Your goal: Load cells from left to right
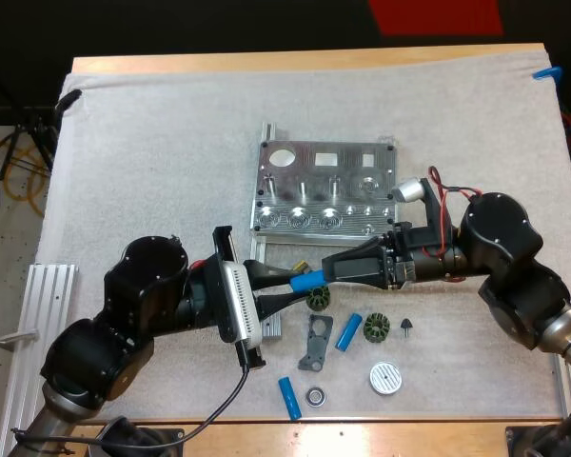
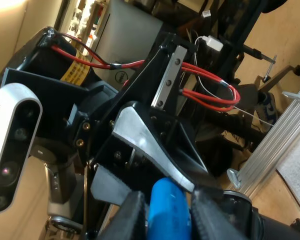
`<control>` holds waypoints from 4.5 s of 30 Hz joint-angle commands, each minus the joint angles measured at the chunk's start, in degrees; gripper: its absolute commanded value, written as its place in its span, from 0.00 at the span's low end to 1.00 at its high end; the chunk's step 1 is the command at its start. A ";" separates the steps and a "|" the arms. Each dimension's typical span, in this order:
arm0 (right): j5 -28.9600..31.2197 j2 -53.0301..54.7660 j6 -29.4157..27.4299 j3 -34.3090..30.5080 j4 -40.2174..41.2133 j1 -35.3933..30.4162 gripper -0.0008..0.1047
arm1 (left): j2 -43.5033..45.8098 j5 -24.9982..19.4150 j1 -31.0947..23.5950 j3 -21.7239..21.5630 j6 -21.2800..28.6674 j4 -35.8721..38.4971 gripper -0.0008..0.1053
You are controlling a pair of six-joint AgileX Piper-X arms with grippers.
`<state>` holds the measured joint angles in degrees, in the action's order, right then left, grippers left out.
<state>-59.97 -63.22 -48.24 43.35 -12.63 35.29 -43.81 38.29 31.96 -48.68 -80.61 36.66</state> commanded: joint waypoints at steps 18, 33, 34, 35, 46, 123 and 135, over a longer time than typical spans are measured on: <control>2.92 0.18 -0.74 0.24 -0.48 -0.32 0.01 | 2.95 -4.65 0.16 -0.30 -0.58 -4.44 0.72; 8.78 -3.66 -12.94 7.42 13.37 -7.80 0.01 | 9.41 -22.85 0.16 -0.30 -2.02 2.58 0.71; 10.49 -4.74 -15.80 9.15 16.83 -7.80 0.01 | 9.41 -23.50 0.16 -0.30 -2.65 4.06 0.71; 11.71 -5.75 -17.90 10.69 19.61 -7.80 0.01 | 9.41 -23.54 0.16 -0.30 -3.34 5.34 0.71; 35.13 -15.72 -38.84 28.46 49.45 -7.80 0.01 | 9.41 -23.54 0.16 -0.30 -8.03 8.24 0.71; 60.75 -47.71 -58.46 51.91 73.42 -1.10 0.01 | 8.80 -23.16 0.16 -0.19 -8.07 12.36 0.71; 58.00 -49.12 -58.46 51.91 73.36 -0.96 0.01 | 8.80 -23.16 0.16 -0.19 -8.07 12.36 0.71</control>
<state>-1.05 -111.65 -106.24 94.94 60.55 34.31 -34.87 15.74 31.96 -48.68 -87.90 49.21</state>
